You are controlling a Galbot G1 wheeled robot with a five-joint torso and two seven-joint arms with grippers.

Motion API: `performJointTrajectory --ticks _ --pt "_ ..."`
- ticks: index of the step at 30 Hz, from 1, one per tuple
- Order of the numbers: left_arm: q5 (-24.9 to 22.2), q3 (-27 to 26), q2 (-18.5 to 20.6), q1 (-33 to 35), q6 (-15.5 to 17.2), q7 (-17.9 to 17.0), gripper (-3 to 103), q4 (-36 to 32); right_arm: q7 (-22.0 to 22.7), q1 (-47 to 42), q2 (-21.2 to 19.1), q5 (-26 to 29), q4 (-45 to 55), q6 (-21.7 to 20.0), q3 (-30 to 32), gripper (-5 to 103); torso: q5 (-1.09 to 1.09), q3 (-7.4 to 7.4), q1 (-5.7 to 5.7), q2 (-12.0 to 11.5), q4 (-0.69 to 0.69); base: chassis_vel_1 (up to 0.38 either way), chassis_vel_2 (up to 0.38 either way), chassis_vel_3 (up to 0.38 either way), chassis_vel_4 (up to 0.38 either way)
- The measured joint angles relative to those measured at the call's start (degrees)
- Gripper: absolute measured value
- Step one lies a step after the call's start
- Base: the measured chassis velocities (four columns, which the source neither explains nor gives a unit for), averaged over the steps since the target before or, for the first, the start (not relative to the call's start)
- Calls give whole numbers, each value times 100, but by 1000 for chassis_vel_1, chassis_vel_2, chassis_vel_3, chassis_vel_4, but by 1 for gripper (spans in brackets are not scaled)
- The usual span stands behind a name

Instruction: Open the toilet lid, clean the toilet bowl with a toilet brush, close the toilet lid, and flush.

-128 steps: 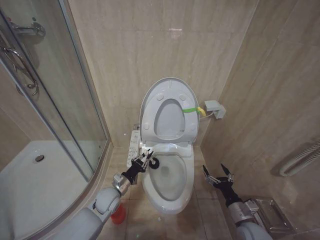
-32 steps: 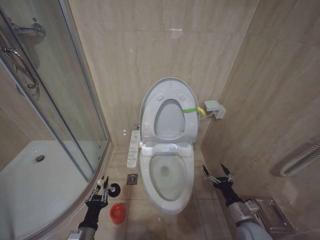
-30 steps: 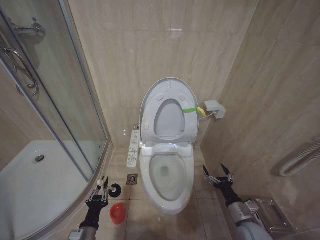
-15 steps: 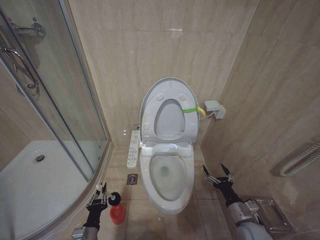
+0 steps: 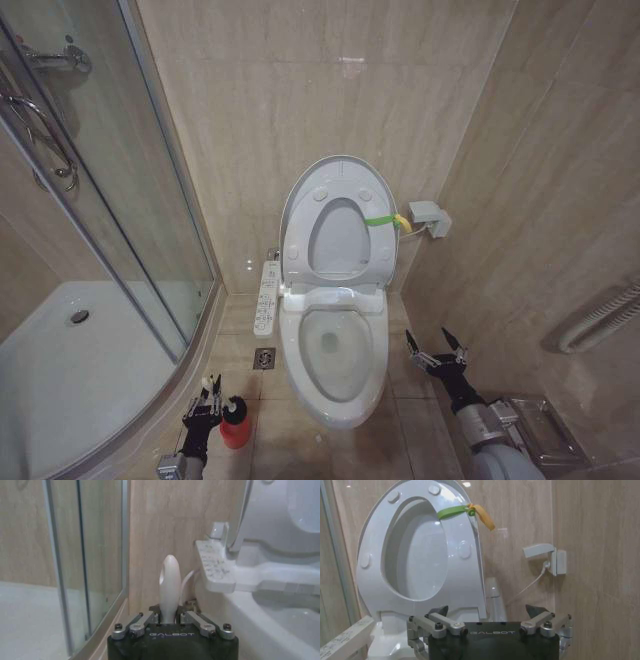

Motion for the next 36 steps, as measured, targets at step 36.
performJointTrajectory --ticks 36 --pt "-48 328 -28 -1030 -493 384 19 2036 0 0 0 0 0 0 0 100 0 0 0 0 0 0 0 0 0"
